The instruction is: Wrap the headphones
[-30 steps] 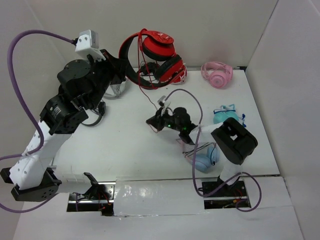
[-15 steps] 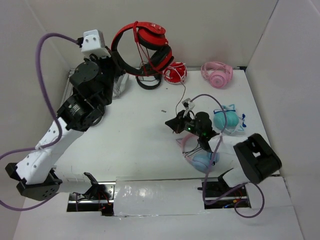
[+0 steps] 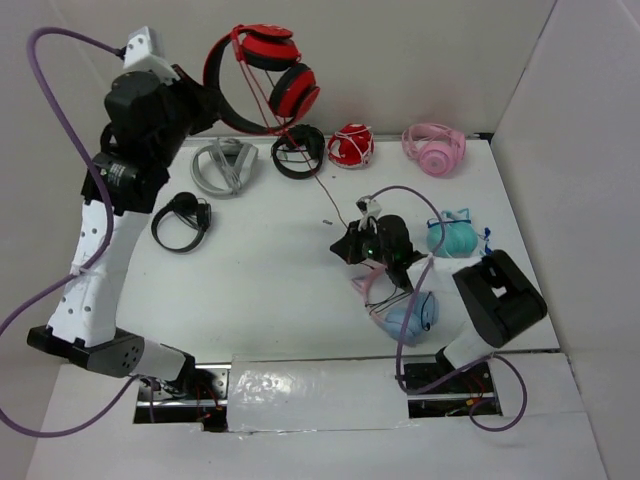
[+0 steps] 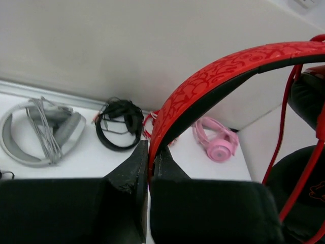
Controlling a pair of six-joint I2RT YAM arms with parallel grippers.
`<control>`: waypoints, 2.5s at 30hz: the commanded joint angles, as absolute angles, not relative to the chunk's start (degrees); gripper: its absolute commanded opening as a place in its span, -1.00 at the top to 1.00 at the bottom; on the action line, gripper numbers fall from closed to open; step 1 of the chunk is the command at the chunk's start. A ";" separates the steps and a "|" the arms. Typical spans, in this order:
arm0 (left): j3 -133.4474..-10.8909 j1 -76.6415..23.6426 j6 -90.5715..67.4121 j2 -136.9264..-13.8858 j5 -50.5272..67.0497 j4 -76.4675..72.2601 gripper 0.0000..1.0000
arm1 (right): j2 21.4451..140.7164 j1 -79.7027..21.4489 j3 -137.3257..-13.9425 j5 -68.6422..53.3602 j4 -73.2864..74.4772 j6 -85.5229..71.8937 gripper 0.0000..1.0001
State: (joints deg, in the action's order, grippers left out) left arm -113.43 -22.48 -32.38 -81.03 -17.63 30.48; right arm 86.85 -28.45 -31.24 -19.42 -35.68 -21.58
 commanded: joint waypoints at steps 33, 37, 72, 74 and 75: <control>-75.15 -31.64 -17.06 -77.69 14.07 23.99 1.00 | 113.30 -15.30 -102.30 -12.40 21.62 -2.64 1.00; -73.39 -34.53 -17.49 -80.41 8.19 25.04 1.00 | 110.75 -14.68 -102.74 -9.94 23.46 -1.23 1.00; -111.36 -22.15 -49.04 -114.00 -14.17 55.56 1.00 | 74.98 -45.00 -77.36 -21.27 24.18 -3.51 1.00; -109.35 -21.10 -48.60 -110.84 -9.17 50.64 1.00 | 74.71 -46.05 -72.53 -21.70 20.50 -4.39 1.00; -106.81 -21.01 -48.43 -109.44 -8.36 48.62 1.00 | 75.06 -46.23 -70.94 -22.93 19.26 -4.39 1.00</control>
State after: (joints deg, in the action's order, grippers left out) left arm -109.34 -23.94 -43.11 -112.29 -11.44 55.07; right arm 78.00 -43.92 -73.80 -16.32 28.45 -2.11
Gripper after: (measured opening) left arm 0.104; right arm 0.006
